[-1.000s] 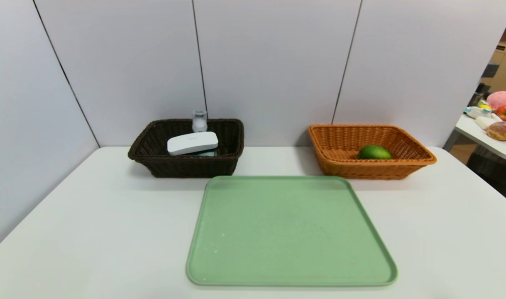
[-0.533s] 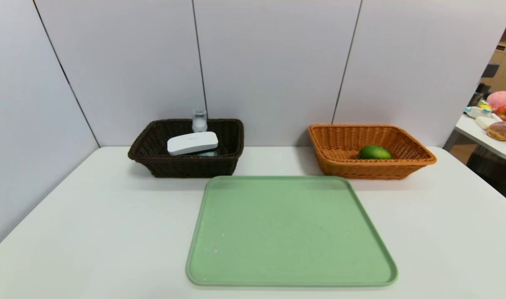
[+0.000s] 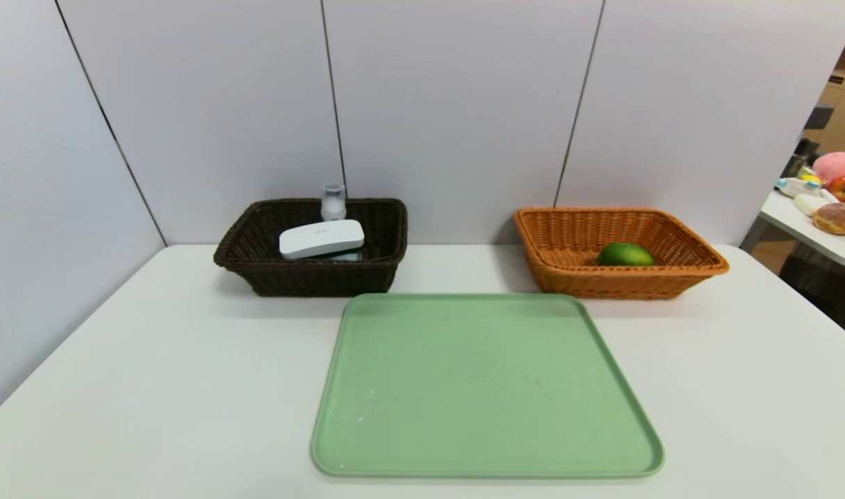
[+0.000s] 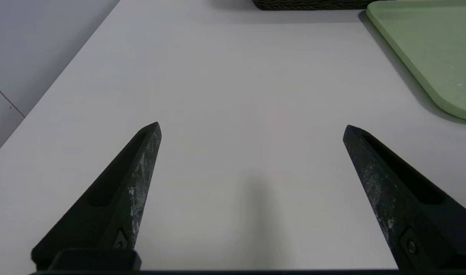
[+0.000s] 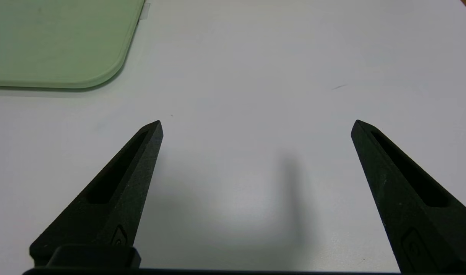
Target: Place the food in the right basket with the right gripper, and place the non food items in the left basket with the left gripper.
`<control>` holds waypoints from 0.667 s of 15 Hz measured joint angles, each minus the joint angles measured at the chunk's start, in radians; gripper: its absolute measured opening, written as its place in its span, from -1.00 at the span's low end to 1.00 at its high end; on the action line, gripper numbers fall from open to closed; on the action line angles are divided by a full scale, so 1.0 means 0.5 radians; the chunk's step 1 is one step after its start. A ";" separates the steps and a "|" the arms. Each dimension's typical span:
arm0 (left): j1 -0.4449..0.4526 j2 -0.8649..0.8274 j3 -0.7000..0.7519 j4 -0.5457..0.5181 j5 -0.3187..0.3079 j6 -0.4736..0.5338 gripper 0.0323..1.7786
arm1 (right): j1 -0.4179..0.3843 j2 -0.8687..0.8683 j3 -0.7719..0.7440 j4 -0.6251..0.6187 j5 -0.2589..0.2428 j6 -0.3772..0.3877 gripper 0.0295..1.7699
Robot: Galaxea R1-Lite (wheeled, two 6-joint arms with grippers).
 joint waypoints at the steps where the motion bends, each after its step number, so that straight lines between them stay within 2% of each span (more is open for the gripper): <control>1: -0.001 -0.009 0.000 0.000 0.000 -0.001 0.90 | 0.000 0.000 0.000 0.000 -0.006 0.009 0.92; 10: -0.001 -0.035 0.000 0.001 0.000 0.000 0.90 | 0.000 0.000 0.000 -0.005 -0.015 0.017 0.92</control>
